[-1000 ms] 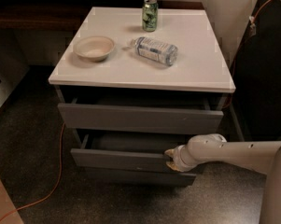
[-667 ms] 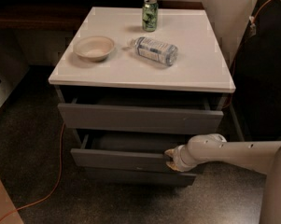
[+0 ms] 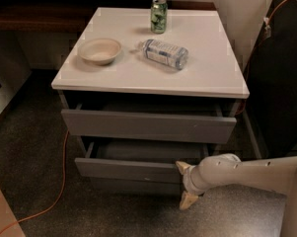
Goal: Open middle drawer
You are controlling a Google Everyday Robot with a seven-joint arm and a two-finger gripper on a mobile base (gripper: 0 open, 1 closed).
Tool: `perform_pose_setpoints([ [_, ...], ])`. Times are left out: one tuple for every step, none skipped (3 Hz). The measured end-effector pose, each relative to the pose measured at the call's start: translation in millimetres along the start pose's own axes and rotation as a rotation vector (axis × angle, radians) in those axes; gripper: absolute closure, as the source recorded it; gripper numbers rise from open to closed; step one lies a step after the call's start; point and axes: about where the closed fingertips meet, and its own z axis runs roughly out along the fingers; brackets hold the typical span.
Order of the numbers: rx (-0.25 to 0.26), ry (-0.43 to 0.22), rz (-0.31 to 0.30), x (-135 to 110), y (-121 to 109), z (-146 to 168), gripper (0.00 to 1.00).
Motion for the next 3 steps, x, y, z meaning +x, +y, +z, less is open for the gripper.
perform_pose_setpoints([
  [-0.022,0.002,0.075,-12.2,50.0,-5.5,0.25],
  [-0.025,0.002,0.098,-16.4,65.3,-8.4,0.47],
  [-0.015,0.001,0.106,-21.1,72.3,-12.3,0.70],
])
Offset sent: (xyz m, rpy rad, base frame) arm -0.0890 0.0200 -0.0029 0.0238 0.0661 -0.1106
